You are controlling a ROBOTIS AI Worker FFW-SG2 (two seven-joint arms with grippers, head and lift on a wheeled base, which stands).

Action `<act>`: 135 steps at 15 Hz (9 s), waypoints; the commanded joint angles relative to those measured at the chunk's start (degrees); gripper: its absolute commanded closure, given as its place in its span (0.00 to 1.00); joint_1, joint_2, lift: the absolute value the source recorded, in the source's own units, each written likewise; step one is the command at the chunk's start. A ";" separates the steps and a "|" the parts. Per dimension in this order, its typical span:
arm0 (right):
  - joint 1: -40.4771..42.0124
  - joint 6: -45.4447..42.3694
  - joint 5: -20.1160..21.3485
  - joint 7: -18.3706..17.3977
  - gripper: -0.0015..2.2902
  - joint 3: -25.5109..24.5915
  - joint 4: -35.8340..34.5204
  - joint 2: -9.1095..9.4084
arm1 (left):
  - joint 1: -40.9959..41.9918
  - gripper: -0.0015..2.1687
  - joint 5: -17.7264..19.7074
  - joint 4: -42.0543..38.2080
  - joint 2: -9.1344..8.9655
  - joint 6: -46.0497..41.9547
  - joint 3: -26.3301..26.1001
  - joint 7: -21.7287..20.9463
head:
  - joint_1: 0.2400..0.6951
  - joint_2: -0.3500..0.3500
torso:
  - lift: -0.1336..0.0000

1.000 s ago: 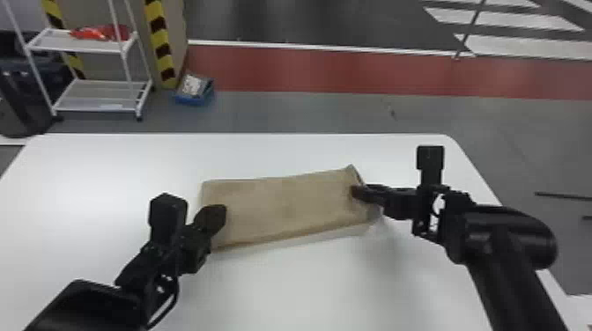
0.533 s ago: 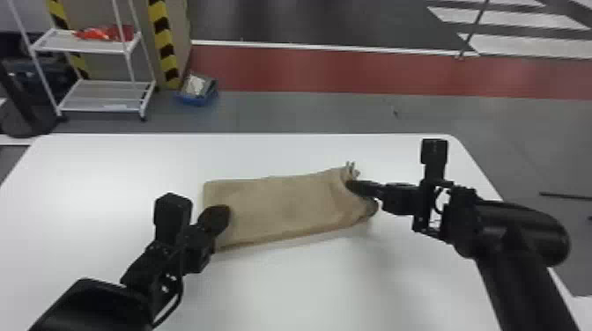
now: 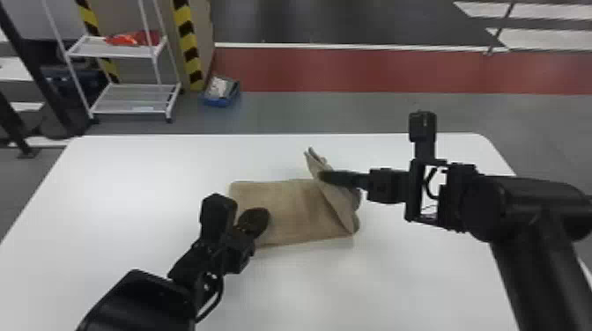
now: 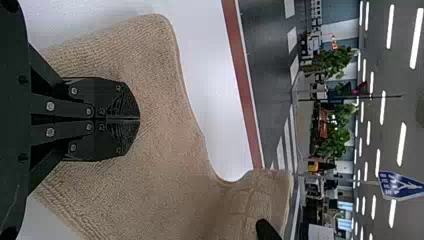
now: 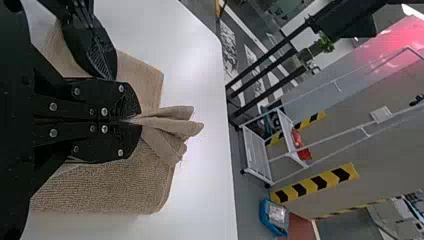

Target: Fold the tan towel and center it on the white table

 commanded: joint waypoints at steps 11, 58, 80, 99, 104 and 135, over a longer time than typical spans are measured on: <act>-5.34 2.76 -0.40 -4.23 0.57 -1.11 -0.67 2.82 | 1.20 0.80 4.68 -11.68 2.04 13.07 8.46 -5.71 | 1.00 0.56 | 0.16; 27.79 -24.48 2.33 -5.90 0.74 0.74 -18.51 -2.28 | 3.84 0.80 7.49 -8.34 1.95 12.19 6.53 -7.99 | 1.00 0.55 | 0.16; 4.59 -41.88 6.20 -8.98 0.74 3.11 21.48 3.35 | 6.13 0.80 8.02 -11.07 5.55 3.23 11.36 -8.70 | 1.00 0.55 | 0.16; 20.67 -20.09 -7.51 2.27 0.74 -17.19 -4.89 -1.58 | 2.52 0.80 5.47 -1.93 4.15 -2.58 2.57 -7.64 | 1.00 0.35 | 0.16; 20.32 -20.09 -7.60 1.92 0.74 -15.17 -4.98 -1.22 | 7.88 0.80 6.35 -10.01 4.23 -0.99 4.33 -7.11 | 1.00 0.30 | 0.16; 28.59 -28.70 3.74 0.08 0.00 -4.80 -19.83 0.45 | 9.73 0.35 10.83 -15.29 4.15 -8.90 11.53 -4.21 | 1.00 0.58 | 0.16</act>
